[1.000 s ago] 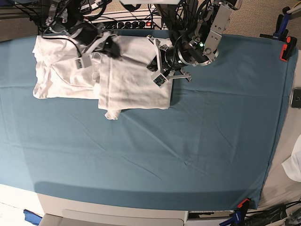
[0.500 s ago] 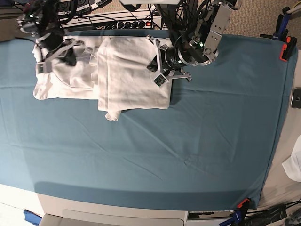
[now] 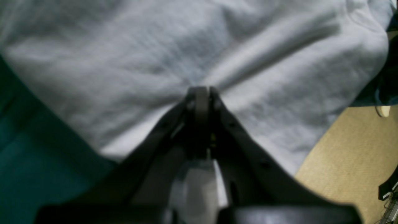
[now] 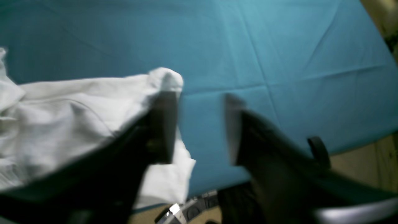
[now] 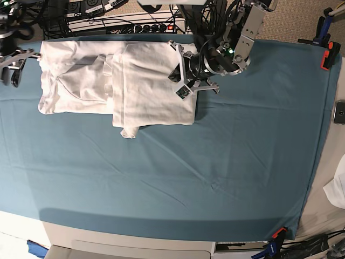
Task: Fold the T-shirt properly
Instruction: 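Grasp the loose shirt edge beside the bundle with the right gripper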
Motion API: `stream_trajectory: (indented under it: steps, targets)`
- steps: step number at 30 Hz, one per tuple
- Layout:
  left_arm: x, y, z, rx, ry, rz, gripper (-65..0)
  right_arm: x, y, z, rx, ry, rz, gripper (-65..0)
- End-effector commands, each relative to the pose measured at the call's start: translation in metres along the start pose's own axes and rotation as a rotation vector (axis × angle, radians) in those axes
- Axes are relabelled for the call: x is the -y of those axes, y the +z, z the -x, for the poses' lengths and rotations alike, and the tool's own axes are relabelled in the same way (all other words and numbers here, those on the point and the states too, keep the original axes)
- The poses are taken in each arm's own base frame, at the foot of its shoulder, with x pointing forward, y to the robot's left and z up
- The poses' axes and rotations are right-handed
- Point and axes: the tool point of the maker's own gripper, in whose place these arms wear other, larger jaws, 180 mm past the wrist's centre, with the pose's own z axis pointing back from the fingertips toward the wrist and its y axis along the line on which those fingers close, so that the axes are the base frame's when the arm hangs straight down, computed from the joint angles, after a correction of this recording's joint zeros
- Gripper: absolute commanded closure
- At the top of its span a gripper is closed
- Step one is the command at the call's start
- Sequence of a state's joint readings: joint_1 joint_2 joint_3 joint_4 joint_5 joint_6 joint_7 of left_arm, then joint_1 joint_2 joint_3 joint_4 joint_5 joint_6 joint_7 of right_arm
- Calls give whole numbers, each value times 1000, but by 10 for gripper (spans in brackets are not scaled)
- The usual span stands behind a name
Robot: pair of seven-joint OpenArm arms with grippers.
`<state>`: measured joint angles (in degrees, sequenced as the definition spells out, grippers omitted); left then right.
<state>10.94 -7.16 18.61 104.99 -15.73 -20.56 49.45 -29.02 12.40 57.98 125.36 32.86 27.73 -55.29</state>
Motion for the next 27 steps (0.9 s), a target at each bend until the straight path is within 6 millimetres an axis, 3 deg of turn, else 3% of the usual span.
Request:
stream_trajectory:
  steps: [1,3,6,11,22,27]
  targets:
    - [2,2,-12,44,-4,7,0,15,-3,-5,19,-8,28,-307]
    - [2,2,-12,45,-4,7,0,25,-18,9,-21,-104,-8,-307]
    - [2,2,-12,45,-4,7,0,25,-45,33,-103,-237,-149,-307]
    - [2,2,-12,43,-5,7,0,27,-76,53,-149,-466,-341,-320]
    - [2,2,-14,52,-5,7,0,20,-85,91,-219,-749,-550,-322]
    - [2,2,-14,52,-5,7,0,5,-88,99,-252,-801,-604,-322]
